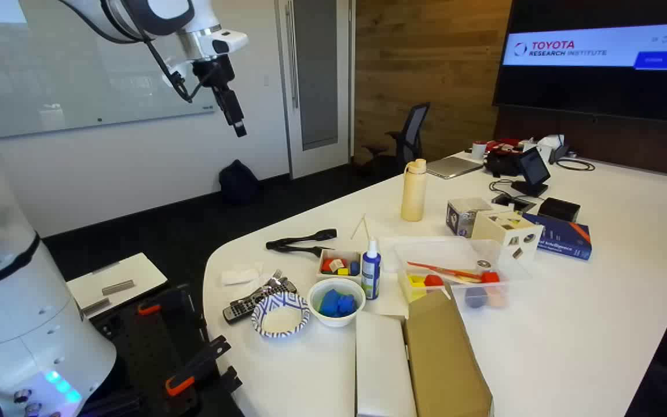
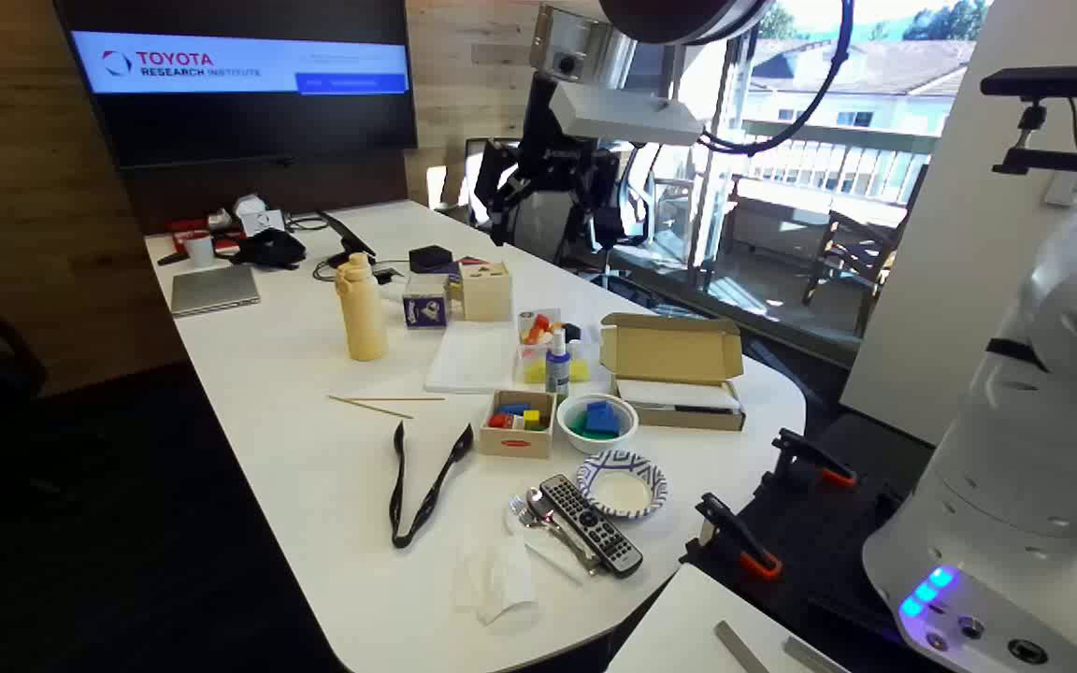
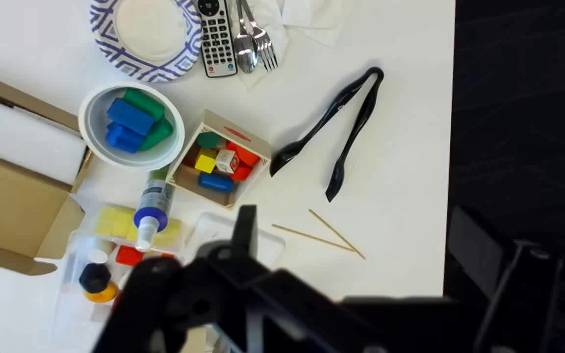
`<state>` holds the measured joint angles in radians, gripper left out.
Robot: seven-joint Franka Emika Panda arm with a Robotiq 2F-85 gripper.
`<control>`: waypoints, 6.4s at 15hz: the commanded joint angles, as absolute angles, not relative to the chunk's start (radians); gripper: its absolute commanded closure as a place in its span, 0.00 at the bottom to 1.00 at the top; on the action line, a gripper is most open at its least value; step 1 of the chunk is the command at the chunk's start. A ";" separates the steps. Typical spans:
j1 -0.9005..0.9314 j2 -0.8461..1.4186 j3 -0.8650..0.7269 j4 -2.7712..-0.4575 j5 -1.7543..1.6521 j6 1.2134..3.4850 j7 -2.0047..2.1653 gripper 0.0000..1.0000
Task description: Remove the white paper from the box and put it on the table
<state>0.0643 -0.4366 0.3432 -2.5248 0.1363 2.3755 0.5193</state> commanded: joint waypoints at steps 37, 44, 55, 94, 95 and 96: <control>-0.403 0.446 0.089 -2.321 -1.510 2.782 0.754 0.00; -0.402 0.490 0.095 -2.316 -1.455 2.746 0.724 0.00; -0.391 0.677 0.079 -2.191 -1.369 2.683 0.752 0.00; -0.097 0.477 -0.038 -2.250 -1.332 2.343 1.030 0.97; -0.099 0.467 -0.028 -2.282 -1.288 2.345 0.989 0.97; -0.093 0.457 -0.023 -2.313 -1.250 2.339 0.968 0.97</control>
